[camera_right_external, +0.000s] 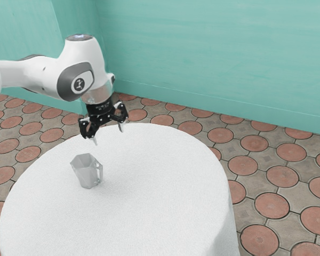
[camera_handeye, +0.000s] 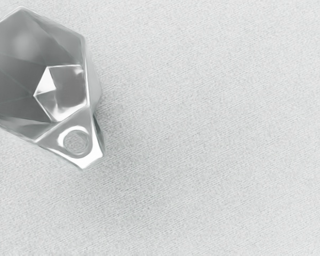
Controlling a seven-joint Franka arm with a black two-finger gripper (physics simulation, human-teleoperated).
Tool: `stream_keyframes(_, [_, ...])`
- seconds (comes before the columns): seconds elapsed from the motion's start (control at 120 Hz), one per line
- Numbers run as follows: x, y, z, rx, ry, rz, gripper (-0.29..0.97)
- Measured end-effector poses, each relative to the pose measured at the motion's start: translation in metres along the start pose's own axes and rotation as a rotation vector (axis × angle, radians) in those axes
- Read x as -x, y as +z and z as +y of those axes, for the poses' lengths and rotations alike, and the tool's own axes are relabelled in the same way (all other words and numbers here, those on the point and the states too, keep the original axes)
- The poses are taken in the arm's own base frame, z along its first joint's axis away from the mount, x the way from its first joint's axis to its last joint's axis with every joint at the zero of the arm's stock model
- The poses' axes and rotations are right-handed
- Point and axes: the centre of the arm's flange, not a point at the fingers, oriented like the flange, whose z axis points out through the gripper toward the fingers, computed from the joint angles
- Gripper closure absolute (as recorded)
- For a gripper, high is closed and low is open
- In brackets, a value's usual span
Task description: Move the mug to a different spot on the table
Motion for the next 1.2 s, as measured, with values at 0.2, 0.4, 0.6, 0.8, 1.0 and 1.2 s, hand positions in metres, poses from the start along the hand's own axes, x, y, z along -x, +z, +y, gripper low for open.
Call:
stream_keyframes(0.2, [0.007,0.025,-0.022,0.025,-0.167,0.013,0.00])
stream_keyframes(0.4, [0.016,0.042,-0.046,0.012,-0.281,0.026,0.00])
stream_keyframes(0.6, [0.019,0.072,-0.047,-0.021,-0.325,0.069,0.00])
stream_keyframes(0.8, [0.022,0.090,-0.051,-0.029,-0.391,0.077,0.00])
stream_keyframes(1.0, [0.016,0.110,-0.047,-0.050,-0.468,0.080,0.00])
stream_keyframes(1.2, [-0.001,0.120,-0.044,-0.054,-0.539,0.092,0.00])
